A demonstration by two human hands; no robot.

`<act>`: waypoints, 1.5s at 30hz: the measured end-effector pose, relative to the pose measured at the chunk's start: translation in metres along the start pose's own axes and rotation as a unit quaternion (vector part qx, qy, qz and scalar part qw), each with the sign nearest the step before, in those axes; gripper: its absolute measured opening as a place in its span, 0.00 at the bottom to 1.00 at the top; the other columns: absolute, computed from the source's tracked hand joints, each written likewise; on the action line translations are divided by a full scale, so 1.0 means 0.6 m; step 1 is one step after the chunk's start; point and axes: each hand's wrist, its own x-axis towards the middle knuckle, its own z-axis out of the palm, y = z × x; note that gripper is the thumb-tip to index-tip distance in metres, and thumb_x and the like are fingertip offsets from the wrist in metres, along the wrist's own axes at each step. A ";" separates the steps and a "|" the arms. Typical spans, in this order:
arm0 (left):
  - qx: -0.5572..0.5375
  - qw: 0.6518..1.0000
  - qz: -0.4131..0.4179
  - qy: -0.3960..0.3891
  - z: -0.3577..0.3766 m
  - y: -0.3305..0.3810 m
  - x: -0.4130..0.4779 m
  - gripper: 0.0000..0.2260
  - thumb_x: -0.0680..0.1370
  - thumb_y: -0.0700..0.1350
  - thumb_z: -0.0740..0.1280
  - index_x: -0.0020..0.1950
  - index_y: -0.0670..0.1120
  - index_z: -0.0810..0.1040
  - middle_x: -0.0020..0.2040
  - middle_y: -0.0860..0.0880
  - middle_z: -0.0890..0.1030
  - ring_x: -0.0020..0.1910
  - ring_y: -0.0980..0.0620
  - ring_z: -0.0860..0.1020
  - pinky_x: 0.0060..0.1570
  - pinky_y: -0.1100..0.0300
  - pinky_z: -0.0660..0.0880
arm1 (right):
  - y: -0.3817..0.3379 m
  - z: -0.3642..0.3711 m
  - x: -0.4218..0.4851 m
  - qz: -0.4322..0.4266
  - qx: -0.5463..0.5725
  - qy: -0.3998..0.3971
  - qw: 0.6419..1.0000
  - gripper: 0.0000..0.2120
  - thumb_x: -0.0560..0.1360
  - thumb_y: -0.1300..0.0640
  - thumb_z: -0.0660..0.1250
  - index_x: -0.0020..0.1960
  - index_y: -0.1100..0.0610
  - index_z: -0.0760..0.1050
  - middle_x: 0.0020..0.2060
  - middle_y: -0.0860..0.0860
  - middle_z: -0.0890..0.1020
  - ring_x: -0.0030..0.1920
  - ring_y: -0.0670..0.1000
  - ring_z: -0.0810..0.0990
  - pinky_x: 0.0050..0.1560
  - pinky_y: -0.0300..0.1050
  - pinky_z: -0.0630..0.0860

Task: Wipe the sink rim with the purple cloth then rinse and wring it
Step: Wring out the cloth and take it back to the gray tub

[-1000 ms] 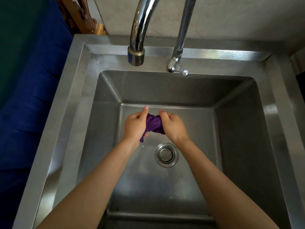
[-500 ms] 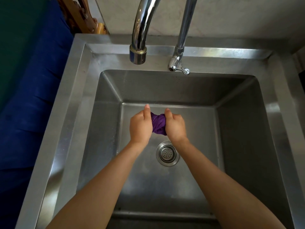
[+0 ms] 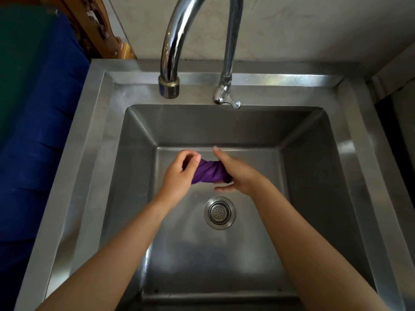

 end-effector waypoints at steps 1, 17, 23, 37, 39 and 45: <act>-0.024 0.999 -0.020 0.025 -0.001 -0.003 -0.001 0.05 0.79 0.47 0.61 0.49 0.48 0.76 0.44 0.56 0.79 0.44 0.62 0.76 0.50 0.66 0.71 | -0.002 -0.002 -0.006 -0.006 -0.051 0.003 0.999 0.23 0.74 0.37 0.60 0.53 0.56 0.75 0.45 0.54 0.82 0.41 0.51 0.82 0.38 0.45 0.81; -0.169 0.948 -0.261 0.073 0.030 0.040 0.015 0.17 0.75 0.55 0.65 0.33 0.46 0.81 0.38 0.43 0.84 0.42 0.43 0.82 0.50 0.49 0.77 | -0.004 -0.007 -0.053 -0.368 -0.211 0.178 0.888 0.15 0.80 0.51 0.55 0.39 0.59 0.67 0.30 0.49 0.71 0.35 0.53 0.71 0.38 0.47 0.67; -0.127 0.980 -0.151 -0.012 0.022 0.062 0.008 0.16 0.76 0.57 0.63 0.41 0.46 0.81 0.42 0.48 0.84 0.45 0.49 0.81 0.52 0.53 0.75 | 0.029 -0.075 -0.062 -0.339 -0.016 0.079 0.937 0.08 0.77 0.64 0.61 0.50 0.59 0.79 0.44 0.53 0.82 0.46 0.49 0.78 0.51 0.43 0.73; -0.171 0.985 0.003 -0.016 0.003 0.075 -0.018 0.08 0.77 0.42 0.64 0.51 0.51 0.81 0.50 0.56 0.84 0.53 0.57 0.79 0.57 0.64 0.73 | 0.056 -0.110 -0.099 -0.257 0.025 0.047 0.965 0.06 0.73 0.65 0.67 0.50 0.60 0.79 0.40 0.54 0.83 0.41 0.50 0.80 0.45 0.40 0.76; -0.154 0.988 -0.002 0.026 -0.001 0.069 -0.019 0.08 0.77 0.41 0.64 0.52 0.51 0.80 0.41 0.64 0.83 0.46 0.65 0.79 0.51 0.70 0.73 | 0.054 -0.117 -0.105 -0.277 0.104 0.040 0.954 0.06 0.74 0.63 0.66 0.49 0.61 0.80 0.39 0.53 0.84 0.41 0.49 0.81 0.44 0.39 0.76; -0.144 0.989 -0.028 0.025 0.011 0.077 -0.032 0.06 0.78 0.41 0.64 0.48 0.48 0.81 0.39 0.59 0.80 0.38 0.69 0.76 0.43 0.74 0.72 | 0.042 -0.098 -0.128 -0.294 -0.015 0.128 0.947 0.13 0.78 0.53 0.61 0.46 0.62 0.78 0.35 0.54 0.79 0.37 0.51 0.75 0.39 0.44 0.72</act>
